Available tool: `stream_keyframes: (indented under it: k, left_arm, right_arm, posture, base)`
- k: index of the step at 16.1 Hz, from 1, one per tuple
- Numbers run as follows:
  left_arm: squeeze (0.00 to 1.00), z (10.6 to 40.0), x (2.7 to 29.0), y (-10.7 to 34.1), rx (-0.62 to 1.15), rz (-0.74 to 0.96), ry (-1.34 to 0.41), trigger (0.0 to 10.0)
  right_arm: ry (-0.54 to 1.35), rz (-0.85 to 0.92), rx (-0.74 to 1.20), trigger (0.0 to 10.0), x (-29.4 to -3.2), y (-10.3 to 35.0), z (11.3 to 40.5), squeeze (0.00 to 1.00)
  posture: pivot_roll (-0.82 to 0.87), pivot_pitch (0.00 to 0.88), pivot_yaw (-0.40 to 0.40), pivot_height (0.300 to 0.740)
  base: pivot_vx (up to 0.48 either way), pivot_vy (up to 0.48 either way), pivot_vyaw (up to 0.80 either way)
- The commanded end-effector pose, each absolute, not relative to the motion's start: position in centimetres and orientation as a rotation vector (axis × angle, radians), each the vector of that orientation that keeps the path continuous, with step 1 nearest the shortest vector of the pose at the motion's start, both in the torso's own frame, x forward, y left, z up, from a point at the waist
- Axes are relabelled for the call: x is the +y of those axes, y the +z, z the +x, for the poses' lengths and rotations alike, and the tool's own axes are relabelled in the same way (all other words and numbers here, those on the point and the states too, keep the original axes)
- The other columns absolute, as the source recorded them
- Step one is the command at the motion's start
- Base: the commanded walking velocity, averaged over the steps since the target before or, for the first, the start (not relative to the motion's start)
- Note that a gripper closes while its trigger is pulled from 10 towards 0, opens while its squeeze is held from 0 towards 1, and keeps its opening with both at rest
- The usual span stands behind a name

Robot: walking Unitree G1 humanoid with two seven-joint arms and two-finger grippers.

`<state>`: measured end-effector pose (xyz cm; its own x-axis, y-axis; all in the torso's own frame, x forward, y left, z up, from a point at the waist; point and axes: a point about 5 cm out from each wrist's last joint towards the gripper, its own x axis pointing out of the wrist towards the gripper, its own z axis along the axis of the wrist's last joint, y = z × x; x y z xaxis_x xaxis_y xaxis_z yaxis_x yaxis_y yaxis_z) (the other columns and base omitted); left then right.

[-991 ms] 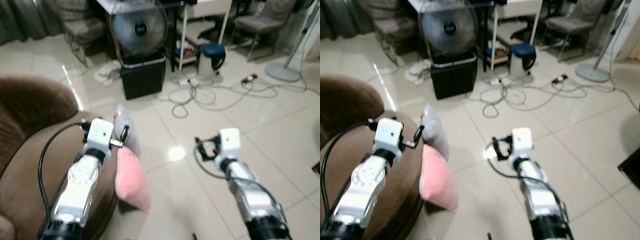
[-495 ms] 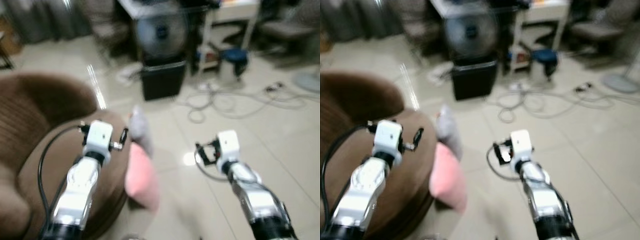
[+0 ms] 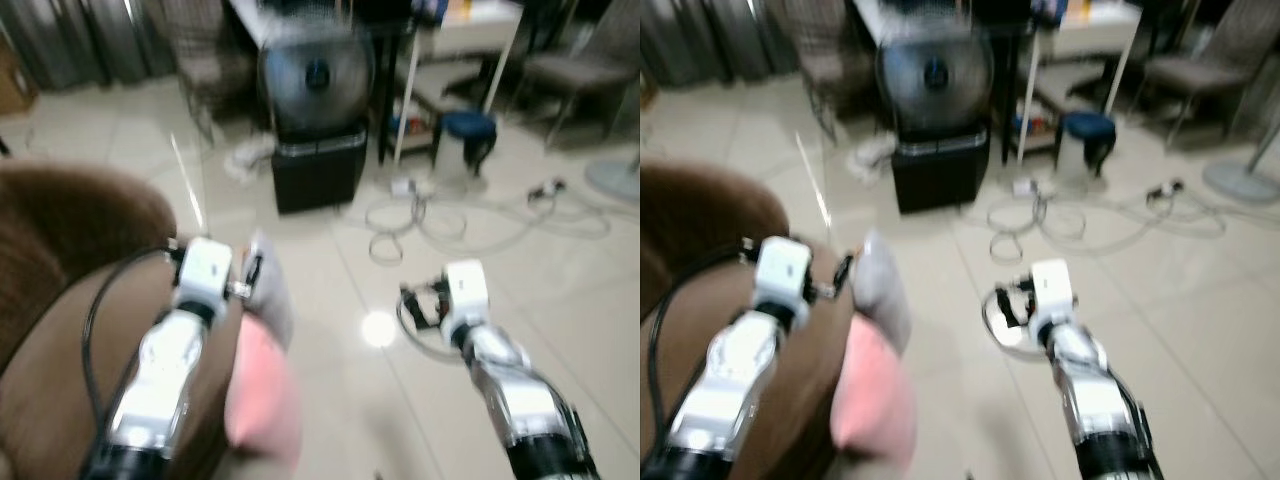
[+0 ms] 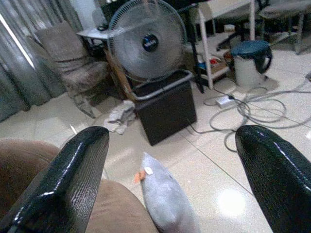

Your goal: Move the pillow to the sofa from floor

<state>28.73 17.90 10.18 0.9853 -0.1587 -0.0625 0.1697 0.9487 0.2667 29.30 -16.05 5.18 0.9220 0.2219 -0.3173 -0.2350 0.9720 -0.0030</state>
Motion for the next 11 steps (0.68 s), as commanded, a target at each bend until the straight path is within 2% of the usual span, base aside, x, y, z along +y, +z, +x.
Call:
stream_keyframes:
  k: [1,6,11]
  left_arm:
    - [0.00,28.6,18.9,9.9,0.067,0.289,-0.144,10.0]
    - [0.00,28.6,20.0,9.6,0.091,0.315,-0.120,10.0]
    - [0.00,28.5,19.4,9.3,0.097,0.304,-0.147,10.0]
  right_arm:
    - [0.277,-0.027,0.327,10.0,-14.9,5.2,29.4,0.00]
    - [0.308,-0.035,0.331,10.0,-14.8,5.1,29.3,0.00]
    - [0.298,-0.017,0.321,10.0,-14.5,5.2,29.2,0.00]
  posture:
    - [0.04,0.000,0.030,0.740]
    - [0.04,0.000,0.027,0.740]
    - [0.04,0.000,0.029,0.740]
  base:
    - [0.000,0.000,0.00]
    - [0.000,0.000,0.00]
    - [0.000,0.000,0.00]
